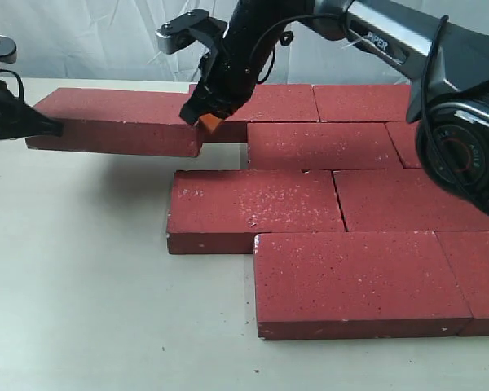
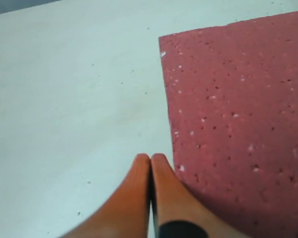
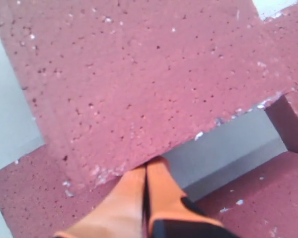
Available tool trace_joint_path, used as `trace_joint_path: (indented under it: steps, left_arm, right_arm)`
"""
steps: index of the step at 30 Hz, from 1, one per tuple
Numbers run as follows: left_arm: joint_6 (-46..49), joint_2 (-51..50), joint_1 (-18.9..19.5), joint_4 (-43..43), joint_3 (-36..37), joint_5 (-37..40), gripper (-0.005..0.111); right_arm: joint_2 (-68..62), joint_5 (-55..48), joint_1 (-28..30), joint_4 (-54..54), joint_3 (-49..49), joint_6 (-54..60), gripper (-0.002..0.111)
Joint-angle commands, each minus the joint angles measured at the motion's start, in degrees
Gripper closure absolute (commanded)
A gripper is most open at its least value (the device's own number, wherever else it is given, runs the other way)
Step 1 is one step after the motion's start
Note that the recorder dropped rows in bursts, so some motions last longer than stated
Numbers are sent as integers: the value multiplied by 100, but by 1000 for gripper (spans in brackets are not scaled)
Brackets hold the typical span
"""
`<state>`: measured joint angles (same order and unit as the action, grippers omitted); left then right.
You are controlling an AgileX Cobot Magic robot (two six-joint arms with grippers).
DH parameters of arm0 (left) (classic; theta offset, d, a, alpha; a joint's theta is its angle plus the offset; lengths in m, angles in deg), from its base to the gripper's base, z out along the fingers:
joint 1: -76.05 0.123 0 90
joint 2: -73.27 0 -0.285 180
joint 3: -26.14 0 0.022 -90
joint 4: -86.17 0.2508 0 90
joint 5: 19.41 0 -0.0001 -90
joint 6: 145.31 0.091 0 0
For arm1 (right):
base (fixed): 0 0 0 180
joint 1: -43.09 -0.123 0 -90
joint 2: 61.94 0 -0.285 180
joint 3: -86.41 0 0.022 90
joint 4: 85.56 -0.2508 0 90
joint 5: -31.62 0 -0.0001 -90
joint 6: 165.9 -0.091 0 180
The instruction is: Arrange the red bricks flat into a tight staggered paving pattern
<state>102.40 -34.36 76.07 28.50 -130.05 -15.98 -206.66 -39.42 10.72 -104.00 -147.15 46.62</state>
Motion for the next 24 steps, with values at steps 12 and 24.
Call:
trace_joint_path:
  steps: [12, 24]
  left_arm:
    - [10, 55, 80, -49, 365, 414, 107]
    - [10, 55, 400, -48, 374, 389, 107]
  right_arm:
    - [-462, 1004, -698, 101, -36, -579, 109]
    - [-462, 1340, -710, 889, -51, -1073, 109]
